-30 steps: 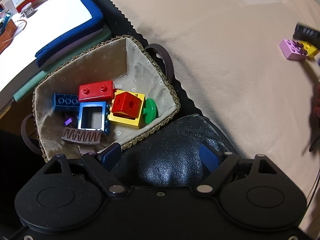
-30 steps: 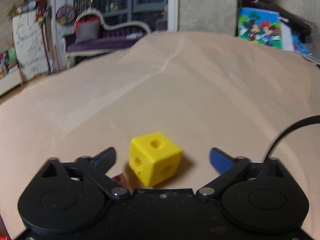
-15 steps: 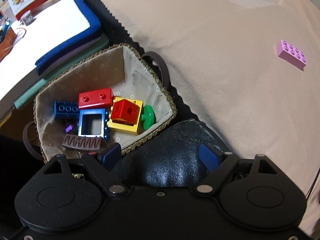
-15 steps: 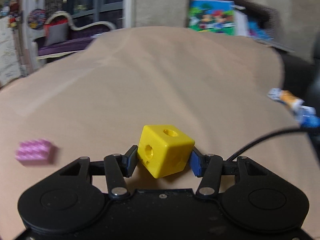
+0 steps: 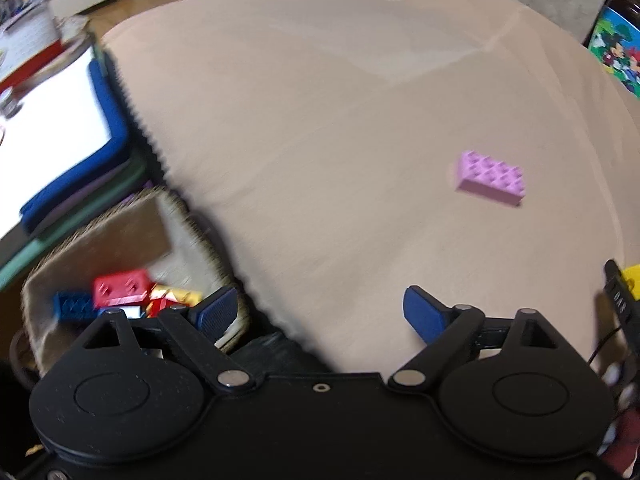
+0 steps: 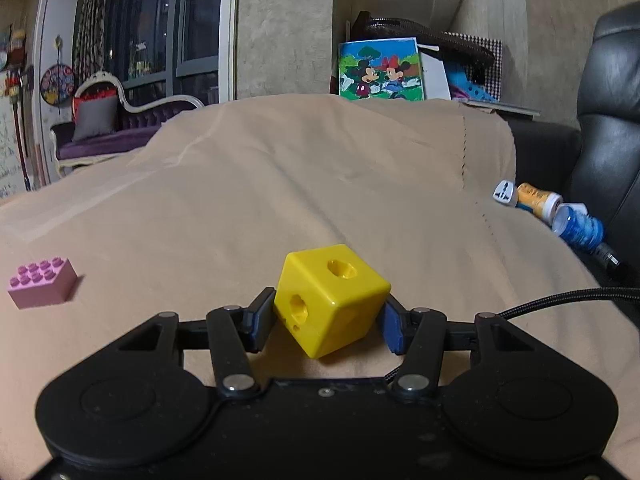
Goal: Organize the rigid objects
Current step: 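Grasp the yellow cube with the right tool while the left tool grasps the pink brick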
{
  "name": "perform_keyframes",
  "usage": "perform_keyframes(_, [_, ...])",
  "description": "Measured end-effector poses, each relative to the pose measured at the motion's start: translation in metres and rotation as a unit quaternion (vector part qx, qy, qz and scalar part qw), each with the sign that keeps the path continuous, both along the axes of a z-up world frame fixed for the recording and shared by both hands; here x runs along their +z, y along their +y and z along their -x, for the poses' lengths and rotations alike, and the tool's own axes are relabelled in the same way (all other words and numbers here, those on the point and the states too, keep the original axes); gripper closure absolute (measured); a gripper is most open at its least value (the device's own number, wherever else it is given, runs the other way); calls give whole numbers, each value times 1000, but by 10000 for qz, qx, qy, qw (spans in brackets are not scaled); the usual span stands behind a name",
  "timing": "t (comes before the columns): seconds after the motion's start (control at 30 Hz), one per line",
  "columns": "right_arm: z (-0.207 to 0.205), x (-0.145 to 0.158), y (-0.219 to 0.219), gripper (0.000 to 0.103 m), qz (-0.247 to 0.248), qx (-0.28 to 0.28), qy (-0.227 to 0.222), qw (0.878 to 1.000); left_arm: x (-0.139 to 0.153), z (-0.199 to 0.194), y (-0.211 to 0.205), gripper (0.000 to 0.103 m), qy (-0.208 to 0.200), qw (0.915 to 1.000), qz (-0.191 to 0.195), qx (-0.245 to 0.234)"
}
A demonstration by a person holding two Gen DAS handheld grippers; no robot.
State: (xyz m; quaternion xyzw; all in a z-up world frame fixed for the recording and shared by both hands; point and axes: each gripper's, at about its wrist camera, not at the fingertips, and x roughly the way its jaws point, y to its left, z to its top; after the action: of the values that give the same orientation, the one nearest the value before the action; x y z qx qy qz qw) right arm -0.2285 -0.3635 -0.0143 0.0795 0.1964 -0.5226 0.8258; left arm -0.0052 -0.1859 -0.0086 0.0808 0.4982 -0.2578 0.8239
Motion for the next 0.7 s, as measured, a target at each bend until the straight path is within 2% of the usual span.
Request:
perform_keyframes(0.4, [7,0,-3,50,-125,135,-371,9991,7,10,-110,8,-293,9977,-116,-596])
perform_keyframes(0.57, [10,-1,-5,49,-163,191,-501,9984,4,3,-138,8,-419,9975,-224,-521])
perform_keyframes(0.7, [10,-2,-5,49,-169,214,-542,9982,1,-7,-151,7,-272,9988,-236,-329])
